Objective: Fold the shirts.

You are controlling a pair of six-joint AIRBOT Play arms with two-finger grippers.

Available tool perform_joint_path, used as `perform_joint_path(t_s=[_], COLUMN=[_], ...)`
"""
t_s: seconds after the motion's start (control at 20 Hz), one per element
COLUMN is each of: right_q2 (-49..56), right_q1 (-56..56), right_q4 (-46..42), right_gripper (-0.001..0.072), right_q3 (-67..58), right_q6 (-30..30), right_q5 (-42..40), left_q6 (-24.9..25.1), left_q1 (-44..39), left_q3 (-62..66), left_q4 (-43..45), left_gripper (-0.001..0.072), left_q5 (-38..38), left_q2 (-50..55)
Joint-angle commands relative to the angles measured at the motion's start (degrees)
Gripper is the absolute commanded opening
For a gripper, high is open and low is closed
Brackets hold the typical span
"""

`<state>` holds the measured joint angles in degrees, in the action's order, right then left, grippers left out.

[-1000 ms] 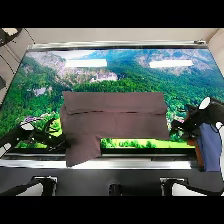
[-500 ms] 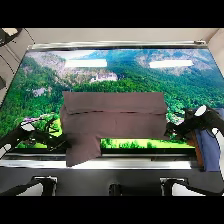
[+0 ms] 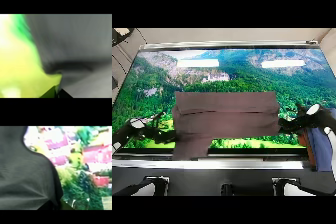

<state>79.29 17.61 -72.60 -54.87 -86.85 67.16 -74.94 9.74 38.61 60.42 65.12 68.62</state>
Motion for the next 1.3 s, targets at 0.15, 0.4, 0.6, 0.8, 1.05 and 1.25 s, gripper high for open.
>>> perform_joint_path(t_s=[0.15,0.4,0.6,0.8,1.05,1.25], right_q2=[0.07,11.89,21.84,26.99,27.71,24.74], right_q1=[-0.07,-3.02,-5.81,-6.03,-5.92,-1.95], right_q4=[3.52,7.78,4.22,5.55,8.72,9.62], right_gripper=[0.0044,0.0045,0.0046,0.0049,0.0154,0.0579], right_q3=[-12.26,-27.23,-36.44,-37.53,-37.59,-37.59], right_q6=[0.48,0.28,-5.18,-5.53,-4.61,-4.28], right_q5=[-2.82,-8.00,-10.91,-9.97,-10.54,-9.84], left_q6=[0.07,-1.66,-6.43,-9.14,-9.09,-8.87], left_q1=[-0.11,-0.24,-0.15,-0.96,-1.75,1.09], left_q3=[16.90,33.70,44.92,48.00,48.22,53.75], left_q4=[-2.64,-4.35,-4.70,-5.44,-5.64,-5.62], left_gripper=[0.0020,0.0020,0.0020,0.0023,0.0288,0.0512], left_q5=[0.24,-2.21,-2.21,-1.84,0.44,7.74], left_q2=[-1.97,12.63,25.68,34.62,36.81,34.82])
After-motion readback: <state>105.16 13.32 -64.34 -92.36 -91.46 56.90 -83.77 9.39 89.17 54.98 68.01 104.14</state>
